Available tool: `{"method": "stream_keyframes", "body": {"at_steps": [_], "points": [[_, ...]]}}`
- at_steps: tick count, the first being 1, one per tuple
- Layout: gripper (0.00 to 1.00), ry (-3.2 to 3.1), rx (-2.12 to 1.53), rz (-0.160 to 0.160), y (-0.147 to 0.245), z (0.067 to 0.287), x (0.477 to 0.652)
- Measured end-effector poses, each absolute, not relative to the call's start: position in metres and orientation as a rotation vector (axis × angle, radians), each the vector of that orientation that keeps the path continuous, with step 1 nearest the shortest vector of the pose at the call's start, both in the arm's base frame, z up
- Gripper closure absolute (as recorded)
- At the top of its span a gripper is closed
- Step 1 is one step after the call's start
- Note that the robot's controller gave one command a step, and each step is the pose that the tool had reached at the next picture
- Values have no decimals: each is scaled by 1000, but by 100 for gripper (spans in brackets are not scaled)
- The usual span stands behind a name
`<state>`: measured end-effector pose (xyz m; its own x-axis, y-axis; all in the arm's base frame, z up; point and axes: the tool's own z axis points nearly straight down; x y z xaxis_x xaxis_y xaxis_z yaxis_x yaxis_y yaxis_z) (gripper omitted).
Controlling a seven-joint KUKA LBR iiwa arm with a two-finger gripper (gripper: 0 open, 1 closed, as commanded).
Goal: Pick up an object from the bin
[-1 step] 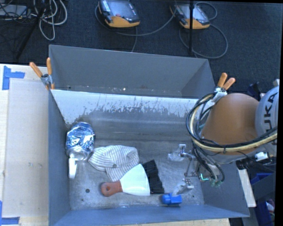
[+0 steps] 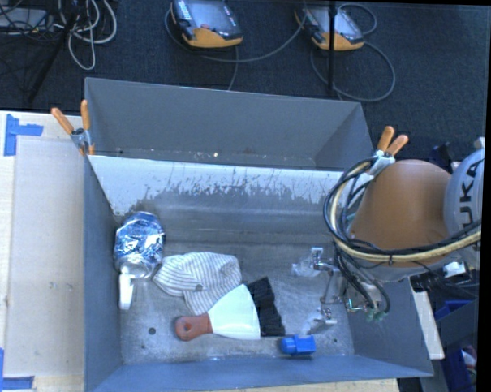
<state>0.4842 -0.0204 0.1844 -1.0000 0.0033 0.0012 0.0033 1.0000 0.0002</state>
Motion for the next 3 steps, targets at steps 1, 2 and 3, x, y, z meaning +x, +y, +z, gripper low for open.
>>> {"method": "stream_keyframes", "body": {"at_steps": [1, 2, 3], "points": [[100, -3130, 111, 5, 18, 78, 495], [100, -3130, 112, 5, 18, 78, 495], [0, -3127, 227, -1, 10, 140, 489]]}}
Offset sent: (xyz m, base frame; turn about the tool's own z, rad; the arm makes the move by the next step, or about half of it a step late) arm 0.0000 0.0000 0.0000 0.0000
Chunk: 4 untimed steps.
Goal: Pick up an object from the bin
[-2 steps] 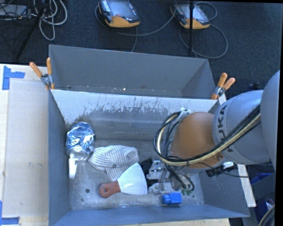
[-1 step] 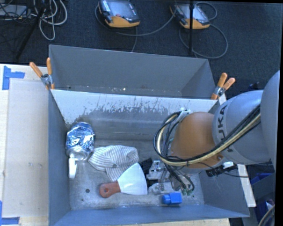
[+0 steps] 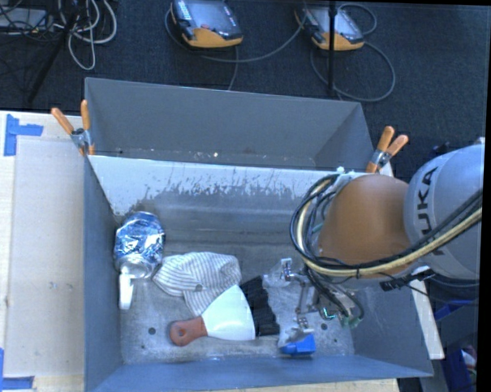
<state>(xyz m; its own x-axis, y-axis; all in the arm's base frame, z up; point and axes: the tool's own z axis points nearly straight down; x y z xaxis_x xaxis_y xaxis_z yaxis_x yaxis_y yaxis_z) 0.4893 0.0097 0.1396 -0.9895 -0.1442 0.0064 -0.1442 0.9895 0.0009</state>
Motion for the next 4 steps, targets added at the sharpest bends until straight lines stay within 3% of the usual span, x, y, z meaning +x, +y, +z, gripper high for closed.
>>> {"method": "stream_keyframes", "body": {"at_steps": [1, 2, 3, 4], "points": [[0, -3118, 334, -2, 0, 207, 488], [0, -3127, 408, 2, 10, 186, 506], [100, -3122, 61, -4, -3, 78, 509], [100, -3122, 62, -4, -3, 78, 509]]}}
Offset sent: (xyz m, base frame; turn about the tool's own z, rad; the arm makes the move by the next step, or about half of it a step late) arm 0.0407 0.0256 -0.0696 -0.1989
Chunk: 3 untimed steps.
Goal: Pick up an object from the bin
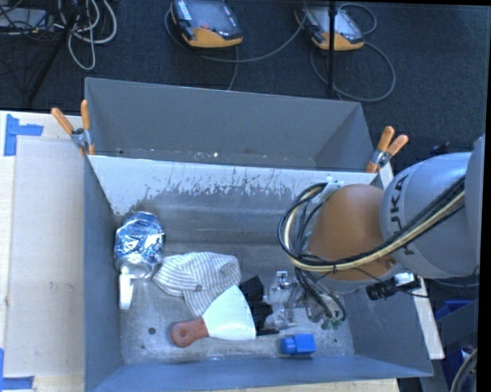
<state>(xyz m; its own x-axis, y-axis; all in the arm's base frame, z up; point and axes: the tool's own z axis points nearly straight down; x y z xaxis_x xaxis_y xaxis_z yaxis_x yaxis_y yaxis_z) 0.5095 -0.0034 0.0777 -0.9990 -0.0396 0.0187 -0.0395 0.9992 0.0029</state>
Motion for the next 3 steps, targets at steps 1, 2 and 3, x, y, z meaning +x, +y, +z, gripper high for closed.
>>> {"method": "stream_keyframes", "body": {"at_steps": [1, 2, 3], "points": [[100, -3129, 181, -2, -5, 97, 519], [100, -3135, 151, 1, 22, 121, 564], [100, -3092, 563, -1, -11, 270, 557]]}}
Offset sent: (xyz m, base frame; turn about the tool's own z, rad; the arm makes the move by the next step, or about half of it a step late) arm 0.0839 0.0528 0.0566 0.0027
